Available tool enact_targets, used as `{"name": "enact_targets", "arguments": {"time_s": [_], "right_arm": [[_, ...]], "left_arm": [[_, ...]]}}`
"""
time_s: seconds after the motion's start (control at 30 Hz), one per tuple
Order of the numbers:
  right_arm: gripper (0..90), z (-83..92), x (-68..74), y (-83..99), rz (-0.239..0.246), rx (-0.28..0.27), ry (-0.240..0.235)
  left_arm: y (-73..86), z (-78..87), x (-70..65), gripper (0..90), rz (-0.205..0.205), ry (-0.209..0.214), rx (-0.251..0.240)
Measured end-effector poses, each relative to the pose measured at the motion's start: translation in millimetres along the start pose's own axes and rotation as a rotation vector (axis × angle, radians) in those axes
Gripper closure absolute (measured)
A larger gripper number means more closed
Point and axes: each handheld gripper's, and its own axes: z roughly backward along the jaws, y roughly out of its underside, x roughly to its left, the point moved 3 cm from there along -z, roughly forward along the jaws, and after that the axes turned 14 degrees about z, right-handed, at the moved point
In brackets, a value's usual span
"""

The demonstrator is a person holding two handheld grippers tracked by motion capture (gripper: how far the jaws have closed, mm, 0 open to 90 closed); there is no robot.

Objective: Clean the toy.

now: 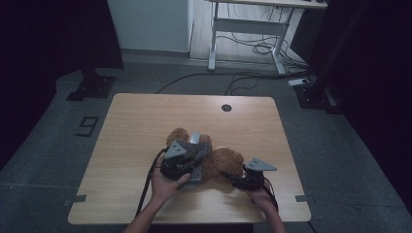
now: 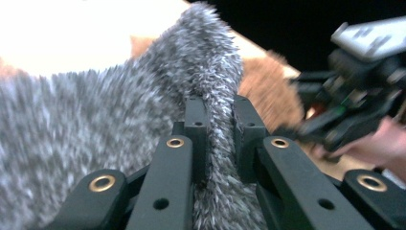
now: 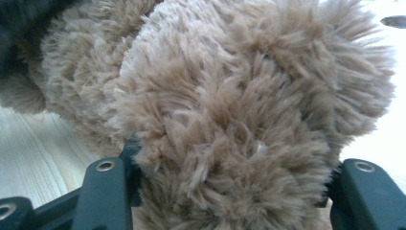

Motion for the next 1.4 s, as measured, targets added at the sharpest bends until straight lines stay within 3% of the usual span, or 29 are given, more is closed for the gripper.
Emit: {"name": "enact_targets", "arguments": {"time_s": [0.13, 0.23, 0.33, 0.4, 0.5, 0.57, 0.7, 0.97, 1.13, 1.2, 1.4], "right_arm": [[39.6, 0.0, 1.1, 0.0, 0.008, -0.002, 0.008], [39.6, 0.2, 1.9, -0.1, 0.013, -0.003, 0.009], [39.7, 0.4, 2.4, -0.2, 0.023, -0.002, 0.013], [39.7, 0.7, 2.9, -0.4, 0.027, 0.001, 0.016], [39.9, 0.0, 3.9, -0.2, 0.036, 0.011, 0.026], [39.9, 0.0, 3.6, 0.4, 0.040, 0.012, 0.025], [39.7, -0.7, 4.0, -0.5, 0.048, 0.011, 0.028], [39.1, -0.1, 2.0, -0.2, 0.035, 0.009, 0.022], [38.7, -0.7, 0.6, -0.6, 0.029, -0.003, 0.016], [38.6, -0.6, 0.7, -0.6, 0.025, -0.003, 0.014], [38.7, -0.1, 0.1, 0.0, 0.020, -0.003, 0.016]], "left_arm": [[-24.3, -21.7, -30.3, 79.5, -0.054, 0.032, 0.009], [-34.9, -51.4, -50.2, 79.5, -0.068, 0.051, 0.058], [-32.4, -84.8, -60.4, 79.4, -0.074, 0.038, 0.138], [-22.1, -106.1, -64.3, 79.4, -0.106, 0.003, 0.194], [-13.0, -115.8, -64.9, 79.7, -0.122, -0.009, 0.188], [-12.4, -112.6, -61.2, 79.9, -0.104, 0.004, 0.180], [-13.9, -96.9, -46.1, 80.0, -0.081, -0.015, 0.150], [-13.9, -72.7, -12.8, 80.2, -0.048, -0.099, 0.128], [-9.0, -50.0, 8.3, 80.2, 0.037, -0.035, 0.080], [-8.5, -44.1, 10.9, 80.2, 0.052, -0.028, 0.068], [-17.7, -36.6, 1.7, 80.2, 0.037, -0.050, 0.036]]}}
